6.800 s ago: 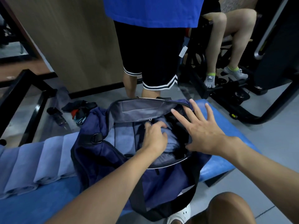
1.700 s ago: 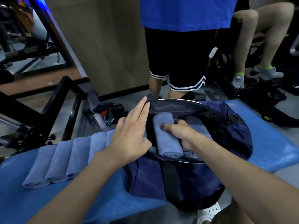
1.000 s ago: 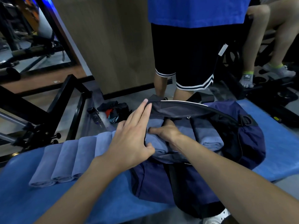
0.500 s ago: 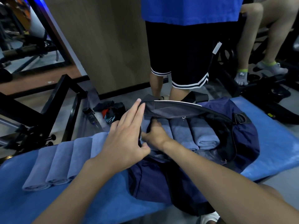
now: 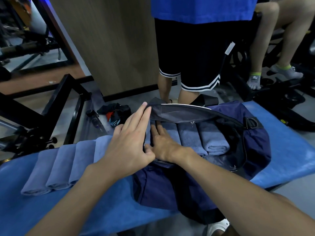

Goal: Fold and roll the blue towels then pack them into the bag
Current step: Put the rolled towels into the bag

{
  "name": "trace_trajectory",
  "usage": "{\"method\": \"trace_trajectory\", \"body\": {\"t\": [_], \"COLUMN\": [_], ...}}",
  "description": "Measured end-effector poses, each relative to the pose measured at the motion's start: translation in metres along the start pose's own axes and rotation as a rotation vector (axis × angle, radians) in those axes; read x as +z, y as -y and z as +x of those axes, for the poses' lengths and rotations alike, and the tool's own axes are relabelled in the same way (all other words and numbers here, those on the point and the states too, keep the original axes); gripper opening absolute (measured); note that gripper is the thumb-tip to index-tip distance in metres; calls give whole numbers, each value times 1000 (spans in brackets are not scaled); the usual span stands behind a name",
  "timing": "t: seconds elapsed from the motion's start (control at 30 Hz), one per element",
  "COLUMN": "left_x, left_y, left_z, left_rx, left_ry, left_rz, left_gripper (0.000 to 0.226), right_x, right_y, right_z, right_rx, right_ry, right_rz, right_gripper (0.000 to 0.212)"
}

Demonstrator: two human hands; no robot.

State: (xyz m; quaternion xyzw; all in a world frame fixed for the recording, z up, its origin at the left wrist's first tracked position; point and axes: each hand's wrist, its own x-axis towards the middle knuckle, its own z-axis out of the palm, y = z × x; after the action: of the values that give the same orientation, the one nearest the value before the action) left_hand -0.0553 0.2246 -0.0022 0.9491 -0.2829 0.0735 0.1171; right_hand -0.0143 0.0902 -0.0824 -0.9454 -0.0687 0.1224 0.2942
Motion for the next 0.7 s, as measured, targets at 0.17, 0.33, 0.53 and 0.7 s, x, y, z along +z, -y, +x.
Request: {"method": "trace_trajectory", "body": {"t": [0.17,0.33,0.53,0.7], "left_x": [-1,0,2,1], "left_y": [5,7,14,13], "left_z": [-3,-3,-8,-6], "left_rx": [16,22,13,-32], "left_ry": [9,36,35,85], "left_rz": [28,26,29,-26], "left_gripper": [107,110,104,101], "right_x": [-14,-16,-17,-26], "right_y": [2,-9,-10,-12], "right_z": [-19,-24,-32,-53], "right_rx": [-136,-161,-173,-182], "right_ry": [20,91,-13,-71], "right_rz": [-187,-329,-287,-233], "right_gripper": [69,72,73,66]}}
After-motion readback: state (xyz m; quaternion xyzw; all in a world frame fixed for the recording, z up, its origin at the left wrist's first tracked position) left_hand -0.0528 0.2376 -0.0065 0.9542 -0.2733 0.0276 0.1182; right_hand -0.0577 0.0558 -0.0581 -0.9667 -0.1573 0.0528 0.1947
